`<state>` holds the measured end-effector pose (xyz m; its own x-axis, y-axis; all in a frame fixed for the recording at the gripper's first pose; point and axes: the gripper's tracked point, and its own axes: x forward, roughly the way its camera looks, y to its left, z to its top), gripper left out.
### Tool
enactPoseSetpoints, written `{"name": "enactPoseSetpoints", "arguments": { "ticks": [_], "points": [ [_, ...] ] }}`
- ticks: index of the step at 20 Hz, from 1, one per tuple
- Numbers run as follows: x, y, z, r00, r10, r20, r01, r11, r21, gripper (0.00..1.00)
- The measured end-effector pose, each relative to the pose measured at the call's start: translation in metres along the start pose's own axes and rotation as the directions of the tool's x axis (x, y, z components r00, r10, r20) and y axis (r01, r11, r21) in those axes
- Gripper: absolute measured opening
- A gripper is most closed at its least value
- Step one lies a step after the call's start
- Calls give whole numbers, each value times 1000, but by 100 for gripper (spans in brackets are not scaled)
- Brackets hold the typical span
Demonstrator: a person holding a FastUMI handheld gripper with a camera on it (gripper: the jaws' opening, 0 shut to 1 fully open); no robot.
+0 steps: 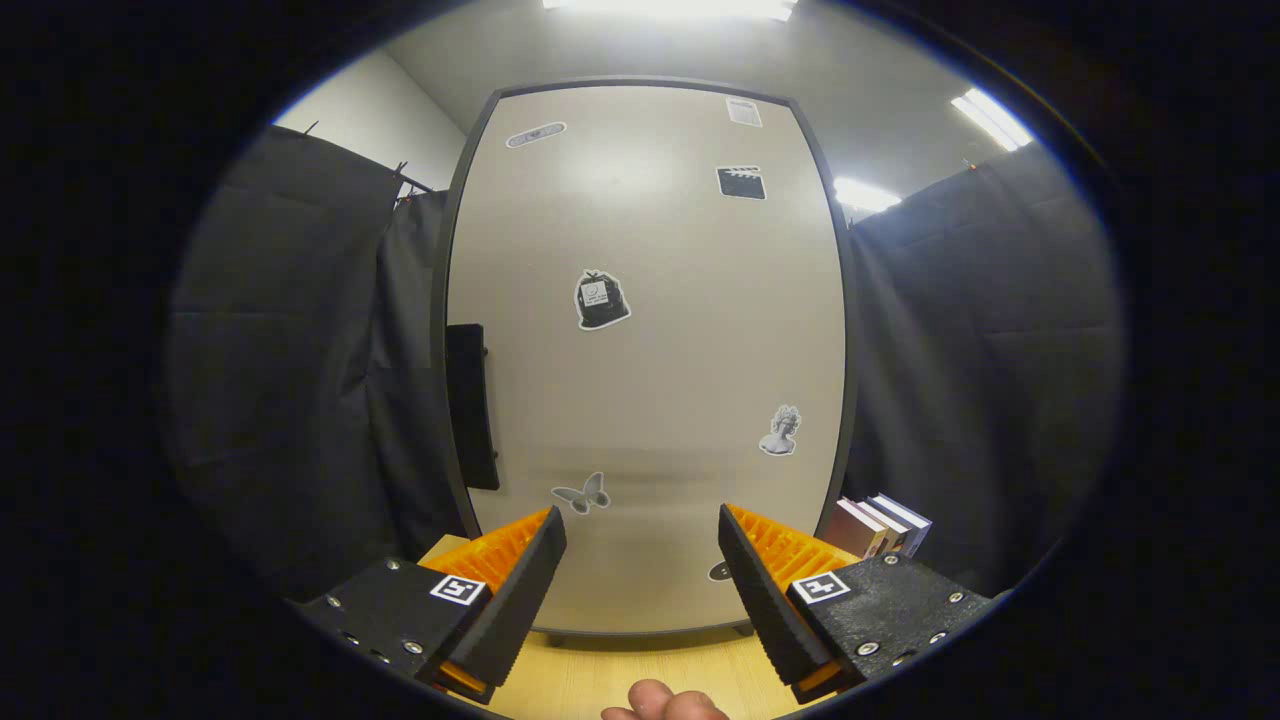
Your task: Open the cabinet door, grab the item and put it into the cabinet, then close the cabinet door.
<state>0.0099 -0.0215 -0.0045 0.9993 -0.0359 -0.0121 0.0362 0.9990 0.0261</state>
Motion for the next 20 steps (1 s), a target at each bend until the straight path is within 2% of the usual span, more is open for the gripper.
{"name": "enactPoseSetpoints", "arguments": {
  "ticks": [12, 20],
  "points": [
    [15, 20, 6, 1000, 8, 10, -8, 1000, -23, 95],
    [40, 69, 9, 999, 43, 18, -42, 999, -29, 95]
  ]
}}
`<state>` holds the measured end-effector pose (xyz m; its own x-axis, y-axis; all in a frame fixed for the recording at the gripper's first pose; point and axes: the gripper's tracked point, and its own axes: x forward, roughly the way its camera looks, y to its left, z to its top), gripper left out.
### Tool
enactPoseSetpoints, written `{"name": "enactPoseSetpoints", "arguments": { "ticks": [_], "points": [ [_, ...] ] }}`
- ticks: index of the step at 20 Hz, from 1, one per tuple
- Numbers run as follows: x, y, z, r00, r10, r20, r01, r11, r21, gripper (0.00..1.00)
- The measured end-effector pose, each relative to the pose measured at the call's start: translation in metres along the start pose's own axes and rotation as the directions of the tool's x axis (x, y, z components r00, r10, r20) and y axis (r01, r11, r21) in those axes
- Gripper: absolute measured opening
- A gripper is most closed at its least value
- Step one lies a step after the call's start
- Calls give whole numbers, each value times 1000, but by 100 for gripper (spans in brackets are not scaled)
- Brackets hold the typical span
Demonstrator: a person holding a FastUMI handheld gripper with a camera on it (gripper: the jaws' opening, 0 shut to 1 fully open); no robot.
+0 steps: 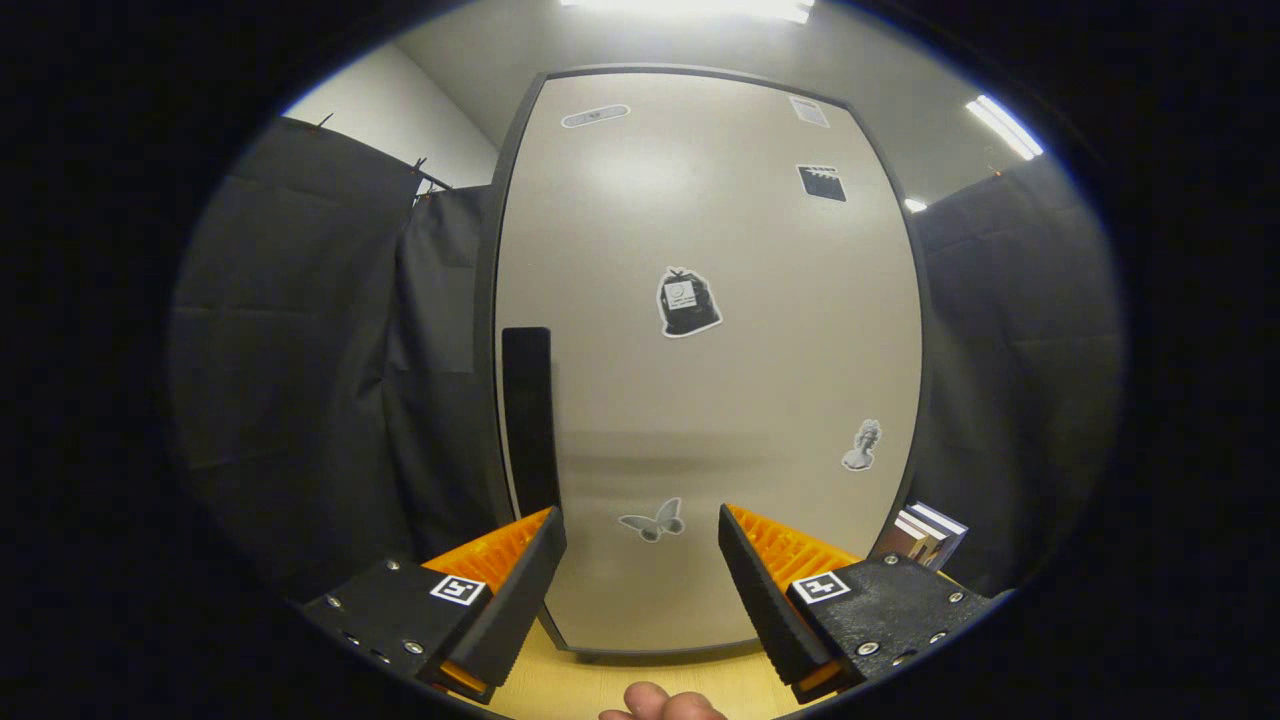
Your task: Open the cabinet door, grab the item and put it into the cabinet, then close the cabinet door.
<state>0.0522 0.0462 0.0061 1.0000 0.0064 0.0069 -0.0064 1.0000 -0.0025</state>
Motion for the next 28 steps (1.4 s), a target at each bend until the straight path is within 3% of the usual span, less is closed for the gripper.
{"name": "enactPoseSetpoints", "arguments": {
  "ticks": [9, 12, 14, 16, 17, 22, 28],
  "points": [
    [46, 42, -1, 999, 24, -28, -23, 999, 42, 95],
    [57, 48, -1, 998, 35, -49, -33, 998, 49, 91],
    [63, 54, -6, 995, 62, -78, -57, 997, 61, 79],
    [61, 60, -4, 994, 72, -84, -69, 997, 39, 45],
    [61, 58, -5, 994, 63, -87, -62, 998, 15, 34],
    [57, 59, -7, 991, 78, -107, -78, 997, 5, 24],
    [46, 57, -8, 989, 97, -111, -99, 995, -13, 24]
  ]
}}
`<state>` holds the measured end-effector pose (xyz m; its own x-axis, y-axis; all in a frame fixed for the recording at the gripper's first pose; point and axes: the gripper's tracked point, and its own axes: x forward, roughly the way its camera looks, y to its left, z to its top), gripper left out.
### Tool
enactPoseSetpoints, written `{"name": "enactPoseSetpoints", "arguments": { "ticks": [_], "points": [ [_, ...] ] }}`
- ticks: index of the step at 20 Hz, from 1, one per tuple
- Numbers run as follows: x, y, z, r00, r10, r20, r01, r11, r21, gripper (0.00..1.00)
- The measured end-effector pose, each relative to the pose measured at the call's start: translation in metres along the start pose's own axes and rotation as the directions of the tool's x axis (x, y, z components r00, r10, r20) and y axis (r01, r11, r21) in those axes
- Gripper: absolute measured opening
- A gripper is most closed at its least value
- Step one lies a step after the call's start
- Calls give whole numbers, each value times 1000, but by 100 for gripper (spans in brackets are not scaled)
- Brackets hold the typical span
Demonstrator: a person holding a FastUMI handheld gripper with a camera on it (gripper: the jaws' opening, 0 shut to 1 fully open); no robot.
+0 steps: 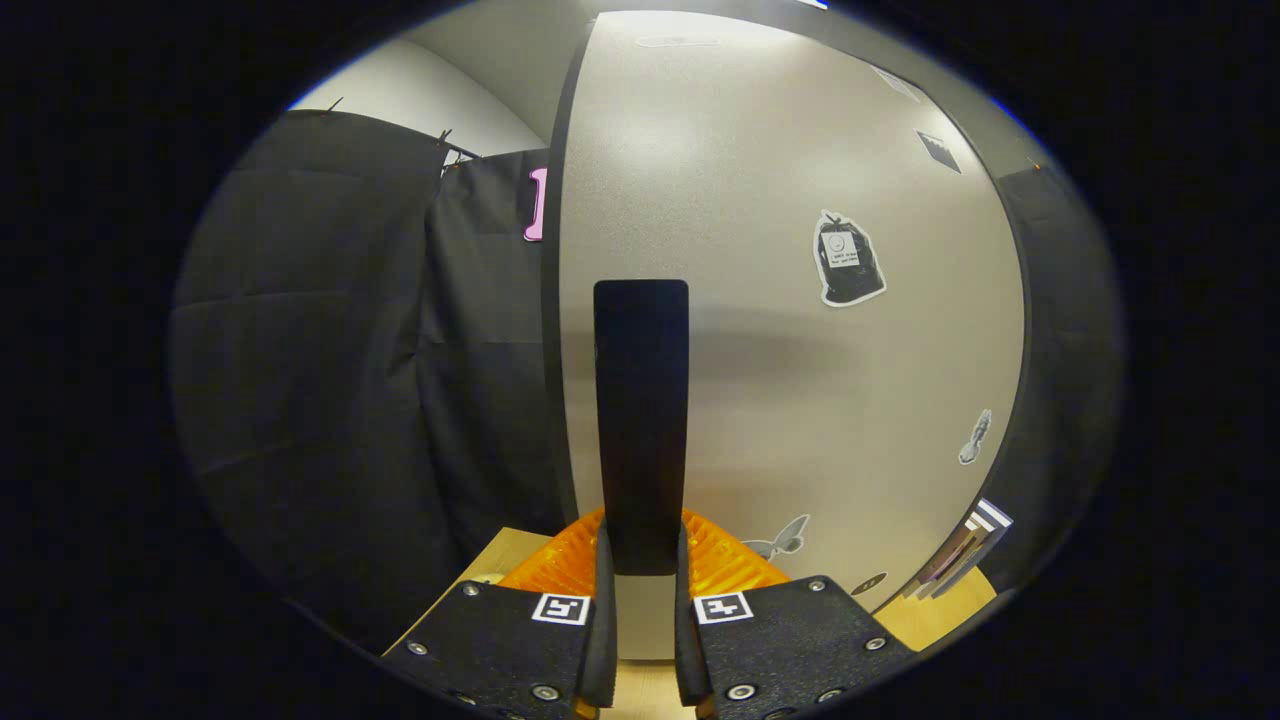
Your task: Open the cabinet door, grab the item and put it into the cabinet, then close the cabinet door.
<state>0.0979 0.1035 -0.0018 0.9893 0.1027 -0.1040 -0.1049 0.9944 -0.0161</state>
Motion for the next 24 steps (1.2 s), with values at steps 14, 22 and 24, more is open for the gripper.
{"name": "enactPoseSetpoints", "arguments": {
  "ticks": [14, 22, 24],
  "points": [
    [-38, -12, -6, 971, 238, -11, -238, 971, -6, 24],
    [-64, -23, -9, 906, 422, -20, -423, 906, -31, 24],
    [-70, -27, -9, 887, 462, -23, -463, 886, -35, 24]
  ]
}}
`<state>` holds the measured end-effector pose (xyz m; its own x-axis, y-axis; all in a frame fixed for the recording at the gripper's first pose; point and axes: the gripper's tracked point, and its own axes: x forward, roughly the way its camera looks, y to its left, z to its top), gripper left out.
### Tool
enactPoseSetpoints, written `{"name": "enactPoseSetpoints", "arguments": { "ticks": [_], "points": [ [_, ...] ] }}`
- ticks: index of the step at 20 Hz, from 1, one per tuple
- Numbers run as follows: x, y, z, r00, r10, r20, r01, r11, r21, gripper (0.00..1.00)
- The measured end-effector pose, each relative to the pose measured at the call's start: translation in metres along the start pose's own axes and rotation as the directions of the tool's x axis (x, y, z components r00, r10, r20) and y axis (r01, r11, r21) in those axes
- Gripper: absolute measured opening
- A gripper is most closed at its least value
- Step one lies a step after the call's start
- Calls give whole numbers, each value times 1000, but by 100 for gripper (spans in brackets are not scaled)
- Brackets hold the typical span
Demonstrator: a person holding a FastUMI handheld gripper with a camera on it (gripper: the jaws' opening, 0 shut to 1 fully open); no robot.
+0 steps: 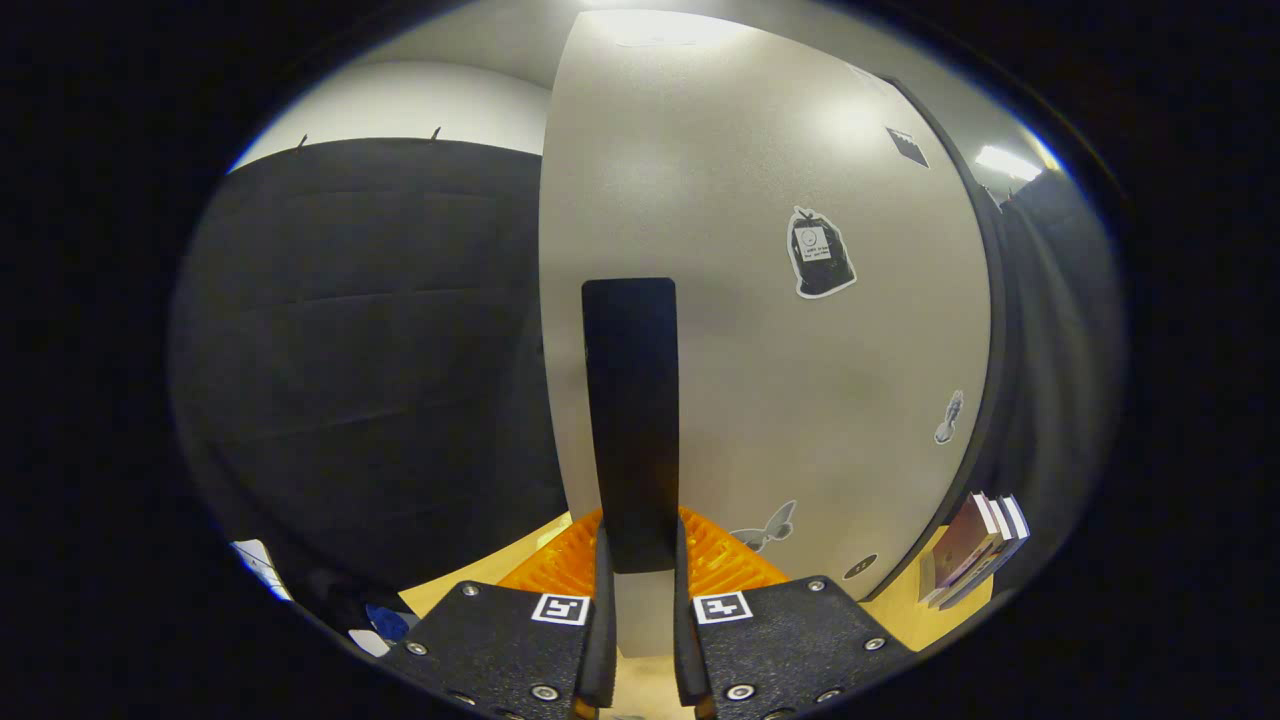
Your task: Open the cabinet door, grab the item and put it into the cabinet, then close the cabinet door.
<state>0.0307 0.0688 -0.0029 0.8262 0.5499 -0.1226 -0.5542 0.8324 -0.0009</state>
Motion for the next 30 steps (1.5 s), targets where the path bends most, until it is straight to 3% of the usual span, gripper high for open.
{"name": "enactPoseSetpoints", "arguments": {
  "ticks": [9, 15, 30],
  "points": [
    [-20, -19, -4, 992, 128, 14, -128, 992, 5, 24],
    [-29, -30, -5, 990, 144, 9, -144, 989, 12, 24],
    [-64, -56, -8, 998, -42, 54, 37, 996, 82, 29]
  ]
}}
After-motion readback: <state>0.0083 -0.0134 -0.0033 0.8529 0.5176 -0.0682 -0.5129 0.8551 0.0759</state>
